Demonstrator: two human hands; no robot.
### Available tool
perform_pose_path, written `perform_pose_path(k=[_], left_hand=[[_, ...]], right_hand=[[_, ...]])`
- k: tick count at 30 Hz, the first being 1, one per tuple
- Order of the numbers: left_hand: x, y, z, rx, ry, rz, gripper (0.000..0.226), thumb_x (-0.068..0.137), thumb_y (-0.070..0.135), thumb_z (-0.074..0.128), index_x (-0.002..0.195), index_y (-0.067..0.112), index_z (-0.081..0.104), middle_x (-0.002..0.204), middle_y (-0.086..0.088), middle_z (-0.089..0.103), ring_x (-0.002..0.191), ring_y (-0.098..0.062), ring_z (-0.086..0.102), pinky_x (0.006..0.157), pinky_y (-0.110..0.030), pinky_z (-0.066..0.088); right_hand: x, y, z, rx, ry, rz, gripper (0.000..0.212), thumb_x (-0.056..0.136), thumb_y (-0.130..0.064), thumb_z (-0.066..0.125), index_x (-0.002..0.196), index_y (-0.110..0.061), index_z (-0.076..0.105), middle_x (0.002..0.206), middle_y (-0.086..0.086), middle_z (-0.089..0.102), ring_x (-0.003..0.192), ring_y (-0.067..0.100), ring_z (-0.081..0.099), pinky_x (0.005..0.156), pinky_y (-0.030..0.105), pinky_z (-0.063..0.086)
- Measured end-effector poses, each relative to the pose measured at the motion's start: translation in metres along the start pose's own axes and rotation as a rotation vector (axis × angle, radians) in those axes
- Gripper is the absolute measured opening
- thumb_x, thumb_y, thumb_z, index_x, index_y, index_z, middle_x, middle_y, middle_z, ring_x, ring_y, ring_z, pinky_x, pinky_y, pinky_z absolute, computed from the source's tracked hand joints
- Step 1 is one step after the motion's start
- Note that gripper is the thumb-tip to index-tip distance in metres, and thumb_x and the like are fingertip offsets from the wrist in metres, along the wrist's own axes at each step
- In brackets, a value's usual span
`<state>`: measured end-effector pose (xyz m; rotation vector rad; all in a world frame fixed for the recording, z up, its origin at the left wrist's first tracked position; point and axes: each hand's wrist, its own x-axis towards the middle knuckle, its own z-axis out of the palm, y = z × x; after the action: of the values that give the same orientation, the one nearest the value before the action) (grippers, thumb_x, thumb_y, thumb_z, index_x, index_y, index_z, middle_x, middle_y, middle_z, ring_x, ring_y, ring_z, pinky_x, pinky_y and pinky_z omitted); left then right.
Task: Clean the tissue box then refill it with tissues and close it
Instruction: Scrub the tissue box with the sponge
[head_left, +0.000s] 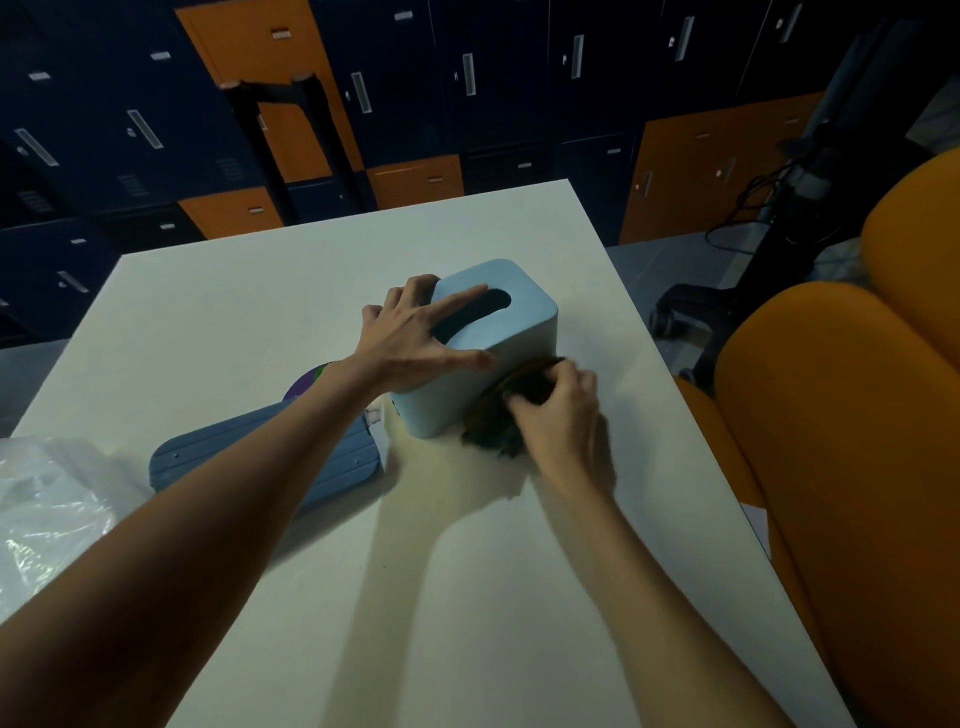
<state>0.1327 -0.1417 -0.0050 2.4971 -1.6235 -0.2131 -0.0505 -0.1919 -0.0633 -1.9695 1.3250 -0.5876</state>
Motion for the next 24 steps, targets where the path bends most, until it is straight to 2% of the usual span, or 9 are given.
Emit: perform_pose_path(k=[4,6,9,12,13,15,20,22,24], left_hand=[[0.002,0.002,0.000,-0.026,0.027,-0.025,0.097,0.052,0.091,0.027,0.143,0.058,0.022,0.146,-0.006,0.028,0.128,-0.030,0.030,0.096,-0.043,0.027],[0.002,0.003,0.001,-0.029,0.032,-0.027,0.098,0.051,0.091,0.026,0.143,0.057,0.024,0.147,-0.007,0.029,0.128,-0.031,0.031,0.096,-0.044,0.027],[0.003,0.002,0.002,-0.038,0.047,-0.032,0.096,0.052,0.091,0.027,0.142,0.058,0.025,0.145,-0.007,0.030,0.127,-0.030,0.032,0.095,-0.044,0.028],[0.003,0.002,0.003,-0.045,0.056,-0.028,0.093,0.054,0.091,0.028,0.141,0.059,0.024,0.144,-0.007,0.031,0.126,-0.029,0.032,0.092,-0.041,0.026],[0.003,0.001,0.003,-0.045,0.056,-0.027,0.093,0.054,0.091,0.028,0.141,0.059,0.024,0.144,-0.007,0.031,0.126,-0.029,0.031,0.092,-0.041,0.026],[0.002,0.001,0.003,-0.038,0.050,-0.026,0.092,0.054,0.091,0.027,0.141,0.061,0.023,0.144,-0.006,0.030,0.126,-0.028,0.031,0.092,-0.040,0.025],[0.000,0.003,0.002,-0.023,0.042,-0.024,0.089,0.054,0.091,0.026,0.139,0.064,0.019,0.144,-0.005,0.029,0.127,-0.028,0.030,0.092,-0.040,0.024],[0.000,0.004,0.002,-0.016,0.044,-0.023,0.089,0.055,0.090,0.025,0.140,0.064,0.020,0.144,-0.005,0.029,0.128,-0.028,0.030,0.094,-0.040,0.025],[0.000,0.004,0.003,-0.008,0.044,-0.024,0.089,0.055,0.090,0.024,0.139,0.064,0.018,0.144,-0.005,0.029,0.128,-0.027,0.029,0.095,-0.041,0.025]], right_hand=[[0.038,0.000,-0.015,0.306,0.156,0.115,0.030,0.084,-0.006,0.067,0.110,-0.004,0.053,0.126,0.012,0.044,0.107,0.023,0.057,0.072,0.013,0.049],[0.043,-0.003,-0.013,0.304,0.178,0.126,0.029,0.085,-0.002,0.065,0.112,-0.003,0.053,0.128,0.013,0.041,0.111,0.022,0.054,0.076,0.010,0.046],[0.029,-0.010,-0.004,0.267,0.128,0.123,0.030,0.087,-0.006,0.063,0.115,-0.003,0.053,0.129,0.012,0.040,0.113,0.025,0.054,0.088,0.016,0.041],[-0.007,-0.014,0.012,0.086,0.040,0.094,0.037,0.089,-0.031,0.063,0.120,-0.015,0.052,0.129,0.007,0.044,0.111,0.027,0.055,0.094,0.028,0.046],[-0.018,-0.013,0.018,0.034,0.027,0.055,0.038,0.087,-0.041,0.062,0.117,-0.021,0.052,0.126,0.004,0.046,0.108,0.027,0.057,0.091,0.037,0.051],[-0.030,-0.010,0.024,0.028,0.021,-0.004,0.037,0.084,-0.052,0.060,0.111,-0.028,0.050,0.117,0.000,0.049,0.100,0.024,0.059,0.079,0.042,0.056],[0.003,-0.004,0.006,0.168,0.056,0.106,0.031,0.088,-0.047,0.049,0.115,-0.035,0.040,0.121,0.003,0.057,0.100,0.025,0.060,0.082,0.046,0.054],[0.017,-0.006,-0.005,0.267,0.061,0.125,0.025,0.093,-0.035,0.049,0.117,-0.031,0.041,0.121,0.005,0.059,0.097,0.024,0.061,0.077,0.035,0.053],[0.020,-0.011,-0.008,0.343,0.066,0.150,0.027,0.095,-0.026,0.050,0.121,-0.024,0.043,0.123,0.005,0.056,0.095,0.021,0.059,0.061,0.016,0.043]])
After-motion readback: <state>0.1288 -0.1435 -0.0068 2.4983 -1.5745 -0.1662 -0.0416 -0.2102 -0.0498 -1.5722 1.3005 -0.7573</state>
